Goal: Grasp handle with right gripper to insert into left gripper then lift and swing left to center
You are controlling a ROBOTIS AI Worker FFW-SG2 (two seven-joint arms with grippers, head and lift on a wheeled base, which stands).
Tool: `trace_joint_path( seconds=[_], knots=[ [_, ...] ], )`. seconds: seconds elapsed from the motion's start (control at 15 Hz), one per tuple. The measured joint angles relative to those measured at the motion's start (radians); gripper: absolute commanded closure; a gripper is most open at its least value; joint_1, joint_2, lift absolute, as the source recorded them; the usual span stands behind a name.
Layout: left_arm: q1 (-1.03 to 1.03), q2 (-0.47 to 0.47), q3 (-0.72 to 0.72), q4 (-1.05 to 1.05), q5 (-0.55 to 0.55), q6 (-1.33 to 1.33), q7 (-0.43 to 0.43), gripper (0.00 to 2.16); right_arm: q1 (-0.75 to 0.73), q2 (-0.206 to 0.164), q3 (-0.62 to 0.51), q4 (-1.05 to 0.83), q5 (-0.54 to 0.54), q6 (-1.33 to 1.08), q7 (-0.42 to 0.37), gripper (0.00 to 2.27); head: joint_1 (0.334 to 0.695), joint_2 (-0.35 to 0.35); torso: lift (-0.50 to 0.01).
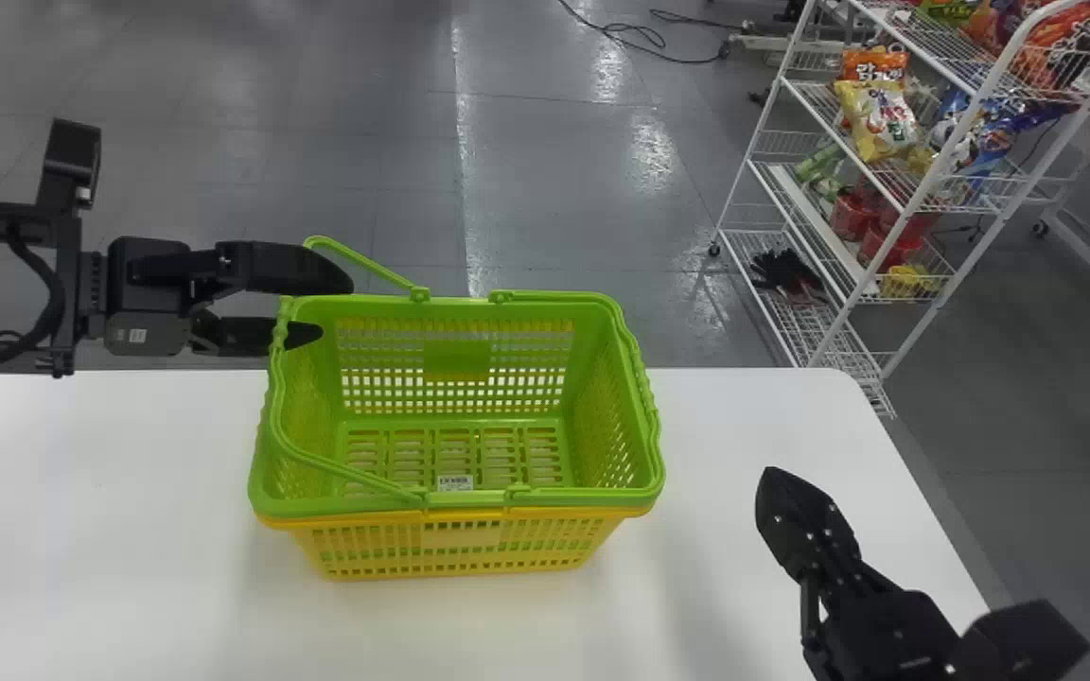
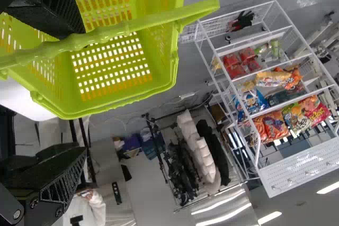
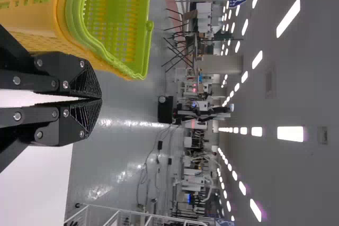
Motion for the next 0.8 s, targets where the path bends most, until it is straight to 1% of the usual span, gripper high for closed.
trace_joint_path(
  seconds=[0.13, 0.27, 0.53, 0.8],
  knots=[
    [-0.008, -0.003, -0.011, 0.002, 0.001, 0.002, 0.001, 0.12, -0.058, -0.013, 0.002, 0.008, 0.004, 0.096, 0.0, 1.98, 0.695, -0.187, -0.093],
    [-0.012, -0.009, -0.016, 0.002, 0.001, 0.002, 0.003, 0.12, -0.11, -0.019, 0.006, 0.028, 0.013, 0.152, 0.0, 1.98, 0.695, -0.19, -0.093],
    [-0.023, -0.026, -0.019, 0.002, 0.004, 0.008, 0.007, 0.12, -0.192, -0.039, 0.034, 0.06, 0.053, 0.222, 0.0, 1.98, 0.695, -0.188, -0.093],
    [-0.035, -0.039, -0.021, 0.002, 0.022, 0.021, 0.011, 0.12, -0.241, -0.048, 0.075, 0.094, 0.088, 0.253, -0.007, 1.98, 0.695, -0.18, -0.093]
  ],
)
